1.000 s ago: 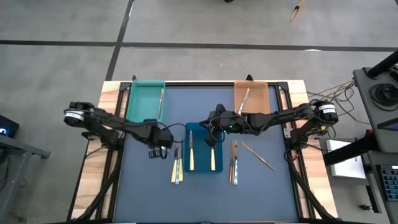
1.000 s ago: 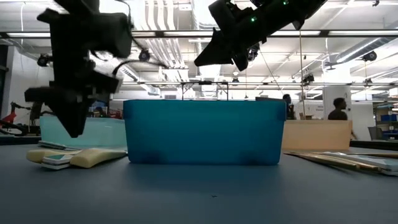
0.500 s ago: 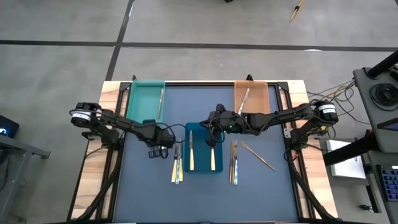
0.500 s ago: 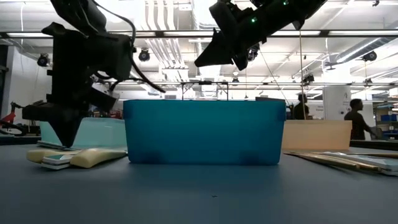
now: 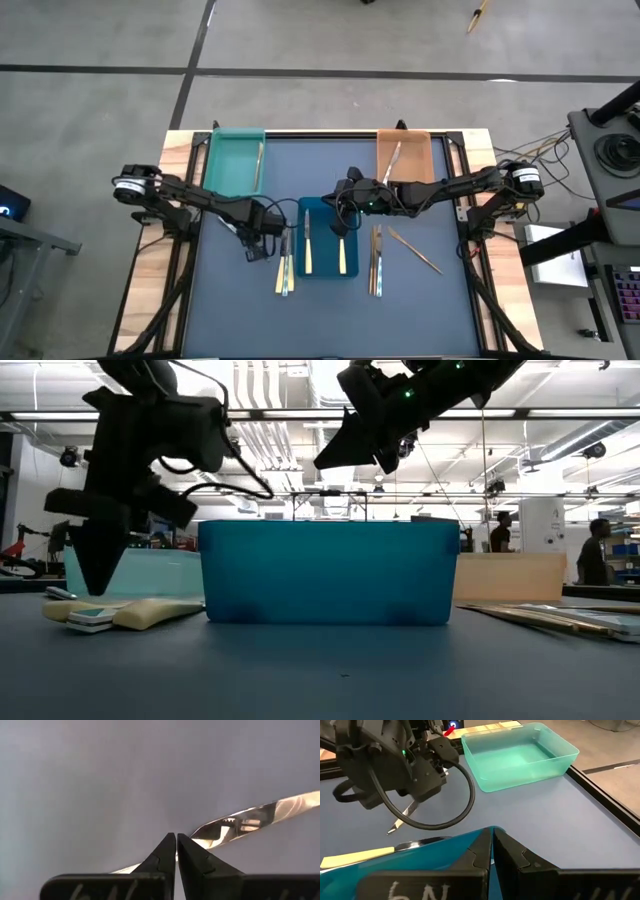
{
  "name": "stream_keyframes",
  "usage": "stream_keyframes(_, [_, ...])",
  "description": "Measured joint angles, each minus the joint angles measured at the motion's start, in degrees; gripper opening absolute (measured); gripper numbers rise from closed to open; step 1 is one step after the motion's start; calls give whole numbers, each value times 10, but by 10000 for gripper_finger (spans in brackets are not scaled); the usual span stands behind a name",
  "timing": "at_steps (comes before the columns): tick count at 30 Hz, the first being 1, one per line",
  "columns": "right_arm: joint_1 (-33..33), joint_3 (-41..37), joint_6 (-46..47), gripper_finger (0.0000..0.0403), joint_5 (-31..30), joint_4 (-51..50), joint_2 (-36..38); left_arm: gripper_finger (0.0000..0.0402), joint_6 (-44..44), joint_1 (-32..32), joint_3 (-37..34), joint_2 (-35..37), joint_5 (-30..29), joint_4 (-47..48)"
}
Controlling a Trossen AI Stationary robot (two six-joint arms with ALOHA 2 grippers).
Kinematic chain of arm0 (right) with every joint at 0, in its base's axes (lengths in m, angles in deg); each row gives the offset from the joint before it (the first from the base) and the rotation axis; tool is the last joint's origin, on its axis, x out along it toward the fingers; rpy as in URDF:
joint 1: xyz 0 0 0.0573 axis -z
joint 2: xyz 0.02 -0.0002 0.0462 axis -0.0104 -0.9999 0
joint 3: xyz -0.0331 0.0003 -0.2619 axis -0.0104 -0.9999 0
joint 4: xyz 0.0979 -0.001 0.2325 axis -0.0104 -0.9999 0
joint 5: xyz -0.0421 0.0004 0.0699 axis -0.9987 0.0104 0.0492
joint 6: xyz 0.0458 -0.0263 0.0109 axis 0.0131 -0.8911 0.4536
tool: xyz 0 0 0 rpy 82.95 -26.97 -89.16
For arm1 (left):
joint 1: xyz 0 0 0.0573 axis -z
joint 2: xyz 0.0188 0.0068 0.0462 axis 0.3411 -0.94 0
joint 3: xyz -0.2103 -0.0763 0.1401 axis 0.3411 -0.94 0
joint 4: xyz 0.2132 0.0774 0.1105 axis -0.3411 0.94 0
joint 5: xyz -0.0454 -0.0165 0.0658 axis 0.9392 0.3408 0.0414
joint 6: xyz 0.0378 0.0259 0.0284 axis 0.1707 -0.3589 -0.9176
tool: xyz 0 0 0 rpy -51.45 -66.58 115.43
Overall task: Sort silverware by color (type)
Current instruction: Put the left blue and white knife into the orange bin
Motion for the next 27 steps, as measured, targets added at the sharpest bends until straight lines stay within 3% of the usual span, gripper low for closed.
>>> stream_keyframes(9, [0, 0, 4, 9, 0, 0, 0, 2, -205, 2, -1, 2, -7, 55])
stream_keyframes(16, [0, 0, 1, 9, 0, 0, 0, 58, -222, 8, -1, 5, 52, 51])
stream_keyframes(22, [0, 0, 0, 9, 0, -3, 0, 131, -208, 18, -4, 5, -7, 50])
stream_keyframes(27, [0, -1, 0, 9, 0, -8, 0, 156, -203, 18, -4, 5, -13, 48])
